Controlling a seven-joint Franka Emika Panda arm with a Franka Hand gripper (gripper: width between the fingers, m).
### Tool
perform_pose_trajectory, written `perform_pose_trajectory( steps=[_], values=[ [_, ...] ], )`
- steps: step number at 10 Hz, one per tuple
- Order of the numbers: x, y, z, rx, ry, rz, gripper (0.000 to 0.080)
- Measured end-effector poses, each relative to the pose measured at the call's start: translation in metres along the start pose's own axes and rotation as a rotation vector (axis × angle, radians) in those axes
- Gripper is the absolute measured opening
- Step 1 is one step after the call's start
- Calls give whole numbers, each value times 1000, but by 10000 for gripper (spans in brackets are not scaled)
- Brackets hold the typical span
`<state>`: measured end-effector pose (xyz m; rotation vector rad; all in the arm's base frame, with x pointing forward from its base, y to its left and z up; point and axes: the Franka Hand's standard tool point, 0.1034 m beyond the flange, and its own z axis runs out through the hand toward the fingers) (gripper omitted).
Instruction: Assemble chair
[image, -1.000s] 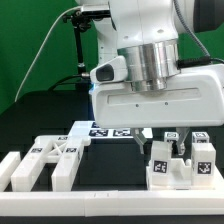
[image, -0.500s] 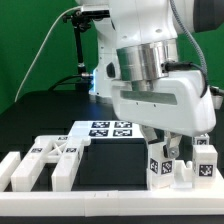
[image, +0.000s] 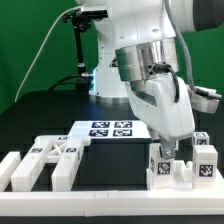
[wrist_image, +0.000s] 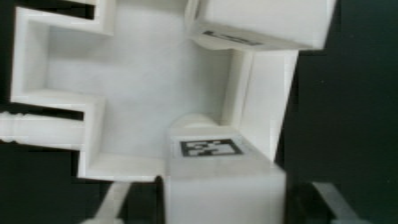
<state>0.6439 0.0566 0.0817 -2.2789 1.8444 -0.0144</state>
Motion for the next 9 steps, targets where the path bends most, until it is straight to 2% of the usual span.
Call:
perform_pose_trajectory(
  steps=[1,2,3,5,8,9],
  values=[
    [4,1,1,-6,26,-287,502],
    [4,1,2,-12,28,-431,502],
    [3,2,2,-29,37,-631,617],
    [-2,5,7,-48,36,-864,641],
    [1,5,7,-53,32,-1060,649],
    [9,4,8,-65,31,-1235,649]
  ],
)
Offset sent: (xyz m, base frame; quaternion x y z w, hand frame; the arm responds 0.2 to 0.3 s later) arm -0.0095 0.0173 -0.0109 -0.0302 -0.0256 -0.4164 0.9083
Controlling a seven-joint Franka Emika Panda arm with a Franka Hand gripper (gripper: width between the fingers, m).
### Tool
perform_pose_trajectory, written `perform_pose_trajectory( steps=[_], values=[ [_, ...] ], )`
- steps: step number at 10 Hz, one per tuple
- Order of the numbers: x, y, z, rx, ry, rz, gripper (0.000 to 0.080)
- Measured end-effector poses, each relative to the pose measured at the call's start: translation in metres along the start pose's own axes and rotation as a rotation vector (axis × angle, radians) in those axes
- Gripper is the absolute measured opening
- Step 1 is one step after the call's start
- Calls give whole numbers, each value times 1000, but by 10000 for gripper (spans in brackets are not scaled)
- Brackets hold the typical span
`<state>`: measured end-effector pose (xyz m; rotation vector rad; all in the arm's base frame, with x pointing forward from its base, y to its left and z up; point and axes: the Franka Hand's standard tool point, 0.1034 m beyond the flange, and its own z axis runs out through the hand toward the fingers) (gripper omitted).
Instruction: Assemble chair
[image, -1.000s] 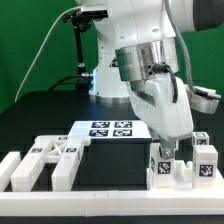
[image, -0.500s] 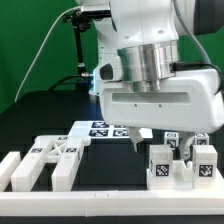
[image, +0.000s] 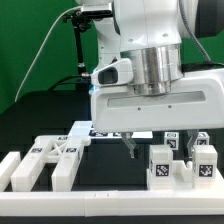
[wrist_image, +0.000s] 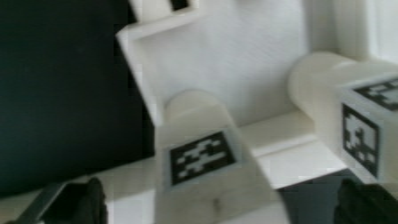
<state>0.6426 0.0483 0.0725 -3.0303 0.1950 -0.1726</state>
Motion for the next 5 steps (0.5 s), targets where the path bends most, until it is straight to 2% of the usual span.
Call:
perform_pose_trajectory(
  steps=[2,3,4,5],
  values=[
    [0,1,1,-3,0,-56,649],
    [0,2,1,-3,0,-30,549],
    [0,2,1,-2,-1,1,367],
    [0,1,1,-2,-1,61,367]
  ],
)
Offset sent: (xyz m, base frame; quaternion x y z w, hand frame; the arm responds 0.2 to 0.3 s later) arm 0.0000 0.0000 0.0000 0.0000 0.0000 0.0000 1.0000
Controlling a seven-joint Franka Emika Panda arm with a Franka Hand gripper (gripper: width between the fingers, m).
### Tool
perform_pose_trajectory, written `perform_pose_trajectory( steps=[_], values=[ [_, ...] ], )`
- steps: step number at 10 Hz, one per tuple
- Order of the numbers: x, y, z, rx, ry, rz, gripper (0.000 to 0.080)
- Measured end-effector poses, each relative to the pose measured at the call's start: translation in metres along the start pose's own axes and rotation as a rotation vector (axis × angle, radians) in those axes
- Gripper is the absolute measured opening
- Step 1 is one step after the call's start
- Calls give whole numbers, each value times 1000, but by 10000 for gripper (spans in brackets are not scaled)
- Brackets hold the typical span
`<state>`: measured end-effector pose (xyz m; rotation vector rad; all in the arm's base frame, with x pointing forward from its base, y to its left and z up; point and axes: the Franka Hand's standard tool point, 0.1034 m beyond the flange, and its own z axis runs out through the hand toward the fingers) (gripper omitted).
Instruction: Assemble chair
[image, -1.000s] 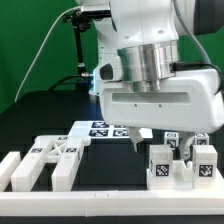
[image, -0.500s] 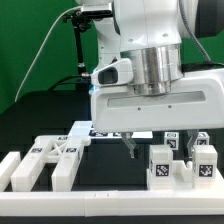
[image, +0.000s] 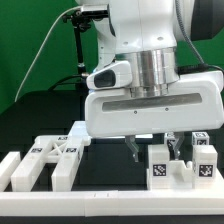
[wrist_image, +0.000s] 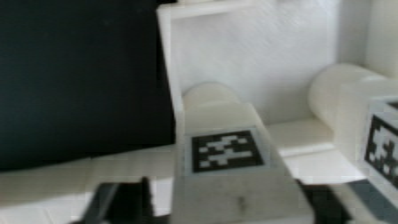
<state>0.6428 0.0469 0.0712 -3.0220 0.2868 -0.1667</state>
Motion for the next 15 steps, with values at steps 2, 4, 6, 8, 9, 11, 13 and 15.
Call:
perform_pose_trajectory(
  steps=[2,4,6,8,9,11,13,15],
  values=[
    [0,0,0,1,0,145,284],
    [0,-1,0,3,1,277,284],
    [0,-2,0,1,3,638,284],
    [-1,-3,0,23,-11,994,285],
    [-1,-3,0,35,-22,1126,285],
    [-1,-3,0,38,-24,1222,285],
    [-1,-3,0,38,-23,1168,383],
    [-1,-4,-1,30,-20,781,613]
  ],
)
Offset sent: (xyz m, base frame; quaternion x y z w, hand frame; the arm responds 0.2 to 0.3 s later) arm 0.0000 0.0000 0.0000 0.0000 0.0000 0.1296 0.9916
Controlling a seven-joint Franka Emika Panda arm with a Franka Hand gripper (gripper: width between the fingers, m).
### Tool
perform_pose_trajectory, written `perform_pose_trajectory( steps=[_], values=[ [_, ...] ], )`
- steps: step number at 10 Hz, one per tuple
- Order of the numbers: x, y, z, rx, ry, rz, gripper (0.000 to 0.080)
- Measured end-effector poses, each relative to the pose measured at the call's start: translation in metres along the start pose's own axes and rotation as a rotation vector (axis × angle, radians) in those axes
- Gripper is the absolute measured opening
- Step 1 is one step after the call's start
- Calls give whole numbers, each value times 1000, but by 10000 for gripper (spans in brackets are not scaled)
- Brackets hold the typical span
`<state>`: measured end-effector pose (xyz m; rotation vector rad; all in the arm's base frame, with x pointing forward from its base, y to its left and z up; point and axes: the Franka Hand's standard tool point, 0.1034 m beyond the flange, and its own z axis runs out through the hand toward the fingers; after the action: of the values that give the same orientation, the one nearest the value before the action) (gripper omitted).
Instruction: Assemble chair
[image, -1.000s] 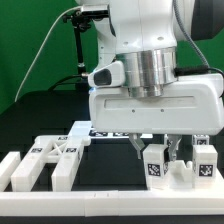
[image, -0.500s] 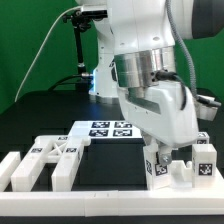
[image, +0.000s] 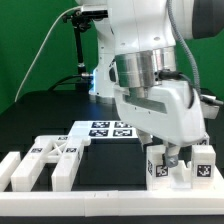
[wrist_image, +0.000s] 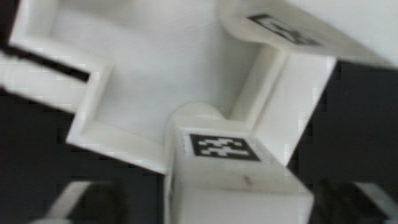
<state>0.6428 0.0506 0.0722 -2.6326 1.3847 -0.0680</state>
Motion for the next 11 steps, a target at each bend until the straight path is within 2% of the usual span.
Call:
perform_pose_trajectory(
  steps=[2,6,8,9,10,11],
  values=[
    [-4,3,1,-14,-29,-304,638],
    [0,6,2,-11,-18,-574,649],
    [2,5,-1,-54,-19,-1014,649],
    [5,6,-1,-54,-24,-1071,649],
    [4,6,-1,-53,-21,-1019,649],
    [5,6,-1,-53,-20,-1009,532]
  ],
)
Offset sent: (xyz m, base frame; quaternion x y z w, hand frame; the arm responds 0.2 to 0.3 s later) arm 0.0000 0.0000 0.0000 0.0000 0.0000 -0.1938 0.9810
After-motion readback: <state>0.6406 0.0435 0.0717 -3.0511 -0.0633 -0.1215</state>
